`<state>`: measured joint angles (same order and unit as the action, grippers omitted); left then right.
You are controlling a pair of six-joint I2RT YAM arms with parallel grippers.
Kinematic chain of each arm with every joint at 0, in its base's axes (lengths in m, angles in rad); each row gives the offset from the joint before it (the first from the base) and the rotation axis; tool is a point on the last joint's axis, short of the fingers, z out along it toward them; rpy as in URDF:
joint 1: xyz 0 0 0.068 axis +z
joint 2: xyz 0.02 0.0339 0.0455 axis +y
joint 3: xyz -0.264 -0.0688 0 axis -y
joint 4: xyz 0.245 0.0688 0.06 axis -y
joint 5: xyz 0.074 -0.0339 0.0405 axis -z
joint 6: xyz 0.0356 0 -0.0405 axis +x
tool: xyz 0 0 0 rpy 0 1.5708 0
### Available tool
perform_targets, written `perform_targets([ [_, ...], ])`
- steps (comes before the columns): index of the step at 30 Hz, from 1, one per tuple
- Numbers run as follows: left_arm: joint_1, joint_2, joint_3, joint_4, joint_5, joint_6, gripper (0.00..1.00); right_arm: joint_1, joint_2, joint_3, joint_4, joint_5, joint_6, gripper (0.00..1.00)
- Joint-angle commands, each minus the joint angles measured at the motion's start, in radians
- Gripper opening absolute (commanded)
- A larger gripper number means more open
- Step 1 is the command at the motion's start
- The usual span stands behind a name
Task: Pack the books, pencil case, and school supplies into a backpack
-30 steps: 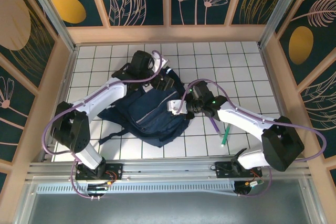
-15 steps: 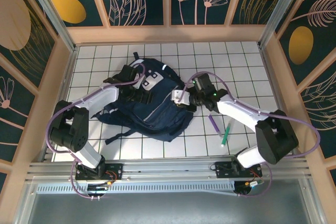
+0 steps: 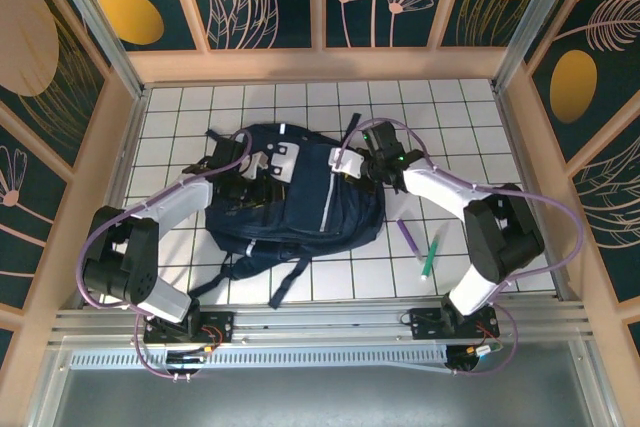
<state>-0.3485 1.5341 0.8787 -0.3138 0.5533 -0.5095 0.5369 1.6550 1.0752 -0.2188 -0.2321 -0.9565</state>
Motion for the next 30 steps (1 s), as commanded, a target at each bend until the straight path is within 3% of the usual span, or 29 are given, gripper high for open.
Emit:
perform_targets([
  [1, -0.037, -0.003, -0.056, 0.135, 0.137, -0.194, 0.42, 0.046, 0.026, 0.062, 0.082, -0.051, 0.055, 0.0],
  [6, -0.037, -0.098, -0.234, 0.334, -0.036, -0.475, 0.4, 0.054, -0.017, 0.007, 0.05, 0.016, 0.106, 0.0],
  [8, -0.037, -0.141, -0.264, 0.381, -0.081, -0.488, 0.38, 0.053, -0.03, -0.021, 0.015, 0.037, 0.079, 0.0],
  [12, -0.038, -0.136, -0.055, 0.232, -0.069, -0.169, 0.54, 0.049, -0.048, -0.045, 0.007, 0.005, 0.026, 0.0],
  [14, -0.038, -0.087, 0.102, 0.097, -0.096, -0.035, 0.56, 0.049, -0.051, -0.04, 0.023, -0.028, 0.009, 0.0],
  [16, -0.037, -0.038, 0.22, 0.074, -0.039, 0.076, 0.59, 0.051, -0.047, -0.033, 0.032, -0.038, -0.015, 0.0],
  [20, -0.038, 0.105, 0.41, 0.088, -0.06, 0.128, 0.61, 0.049, -0.07, -0.061, 0.088, -0.052, -0.048, 0.0],
  [24, -0.048, 0.255, 0.548, 0.08, -0.032, 0.178, 0.69, 0.024, -0.092, -0.069, 0.087, -0.147, -0.037, 0.0],
  [27, -0.081, 0.285, 0.558, 0.092, -0.003, 0.396, 0.71, 0.017, -0.096, -0.075, 0.078, -0.173, -0.037, 0.0],
  [30, -0.096, 0.247, 0.475, 0.163, 0.052, 0.753, 0.75, 0.017, -0.103, -0.085, 0.084, -0.203, -0.036, 0.0],
])
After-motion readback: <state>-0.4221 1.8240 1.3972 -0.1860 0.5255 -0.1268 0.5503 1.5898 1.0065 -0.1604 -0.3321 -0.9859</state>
